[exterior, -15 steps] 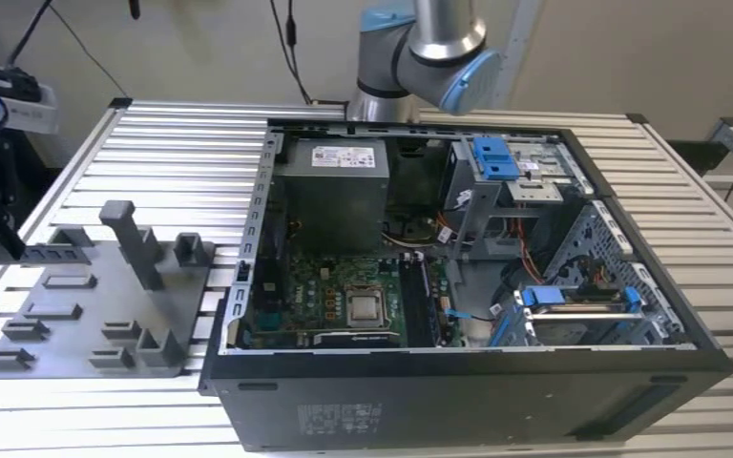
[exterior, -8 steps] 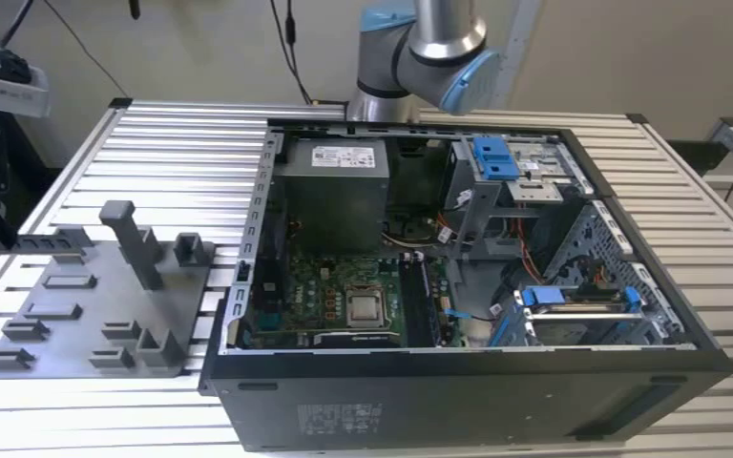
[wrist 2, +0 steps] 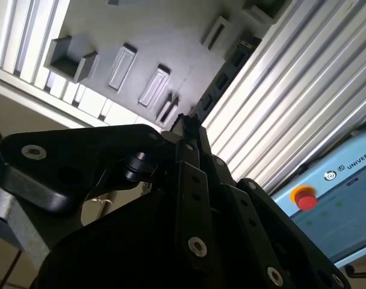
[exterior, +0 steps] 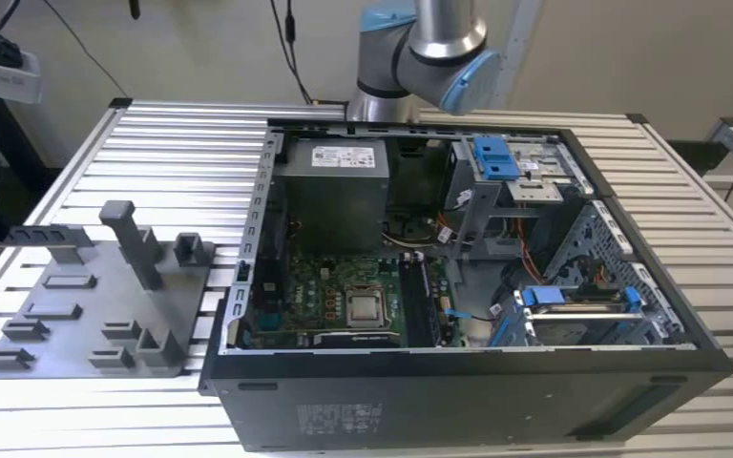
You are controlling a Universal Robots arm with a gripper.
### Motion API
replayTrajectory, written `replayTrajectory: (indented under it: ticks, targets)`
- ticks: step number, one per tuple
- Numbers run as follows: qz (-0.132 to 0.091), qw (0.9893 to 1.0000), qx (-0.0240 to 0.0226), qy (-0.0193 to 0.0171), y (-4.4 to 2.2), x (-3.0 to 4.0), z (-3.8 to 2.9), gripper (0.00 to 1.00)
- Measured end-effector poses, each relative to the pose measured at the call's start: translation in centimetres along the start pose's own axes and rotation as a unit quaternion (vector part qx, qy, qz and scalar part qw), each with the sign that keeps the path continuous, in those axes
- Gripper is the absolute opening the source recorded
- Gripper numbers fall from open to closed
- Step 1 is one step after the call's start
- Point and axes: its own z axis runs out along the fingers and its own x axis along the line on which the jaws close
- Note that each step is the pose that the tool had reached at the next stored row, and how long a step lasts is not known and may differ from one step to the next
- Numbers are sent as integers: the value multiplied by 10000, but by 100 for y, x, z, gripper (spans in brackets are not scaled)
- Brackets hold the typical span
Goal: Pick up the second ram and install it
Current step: 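Pick up the second ram and move it above second insertion slot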
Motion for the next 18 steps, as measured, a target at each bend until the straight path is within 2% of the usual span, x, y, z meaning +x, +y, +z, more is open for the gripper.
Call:
replayTrajectory:
  ticks: [11, 18]
  targets:
    - [17, 10000, -30, -24, 4, -8, -207, 14]
    - [17, 10000, -34, -24, 7, -16, -425, 14]
